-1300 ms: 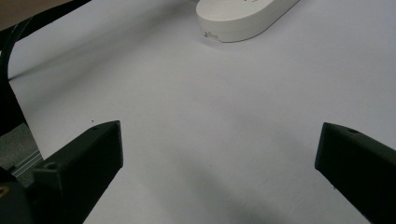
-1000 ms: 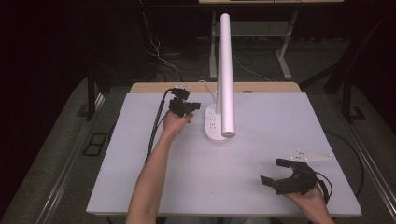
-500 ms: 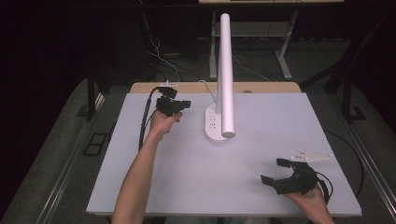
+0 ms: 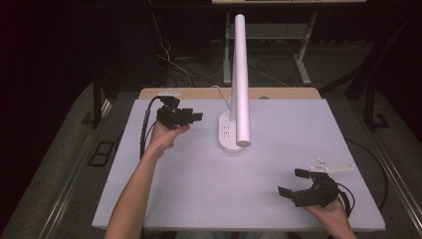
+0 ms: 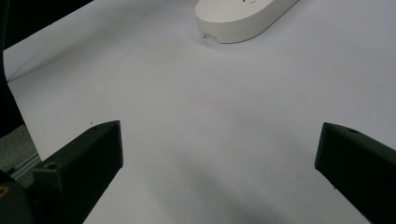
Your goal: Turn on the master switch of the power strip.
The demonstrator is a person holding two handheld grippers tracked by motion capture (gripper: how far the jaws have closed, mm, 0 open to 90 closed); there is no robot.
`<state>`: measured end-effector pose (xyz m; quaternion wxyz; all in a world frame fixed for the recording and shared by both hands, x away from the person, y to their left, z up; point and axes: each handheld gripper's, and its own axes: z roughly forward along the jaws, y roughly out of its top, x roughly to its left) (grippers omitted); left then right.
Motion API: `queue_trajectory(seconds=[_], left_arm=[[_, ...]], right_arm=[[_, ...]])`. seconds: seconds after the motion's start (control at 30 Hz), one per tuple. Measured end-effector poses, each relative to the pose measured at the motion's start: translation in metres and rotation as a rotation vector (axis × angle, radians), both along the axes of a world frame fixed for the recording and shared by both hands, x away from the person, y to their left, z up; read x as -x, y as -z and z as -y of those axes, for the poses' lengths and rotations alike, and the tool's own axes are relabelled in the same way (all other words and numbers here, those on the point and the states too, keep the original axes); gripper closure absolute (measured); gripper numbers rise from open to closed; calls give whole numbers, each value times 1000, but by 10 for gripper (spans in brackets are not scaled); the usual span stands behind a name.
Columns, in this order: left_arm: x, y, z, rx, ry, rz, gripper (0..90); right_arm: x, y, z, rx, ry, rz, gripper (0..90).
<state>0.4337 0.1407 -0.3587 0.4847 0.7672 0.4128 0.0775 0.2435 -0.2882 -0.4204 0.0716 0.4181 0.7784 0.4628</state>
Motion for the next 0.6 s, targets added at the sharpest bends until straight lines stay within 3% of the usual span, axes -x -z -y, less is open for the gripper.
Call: queue_trajectory(seconds=[0.2, 0.37, 0.6], left_arm=[[16, -2, -7, 24, 33, 19, 198], [27, -7, -8, 13, 44, 6, 22], [49, -12, -9, 1, 70, 33, 0]], right_arm=[[0, 0, 1, -2, 0, 2, 5], [0, 0, 1, -5, 0, 6, 5], [0, -1, 0, -8, 0, 3, 6]])
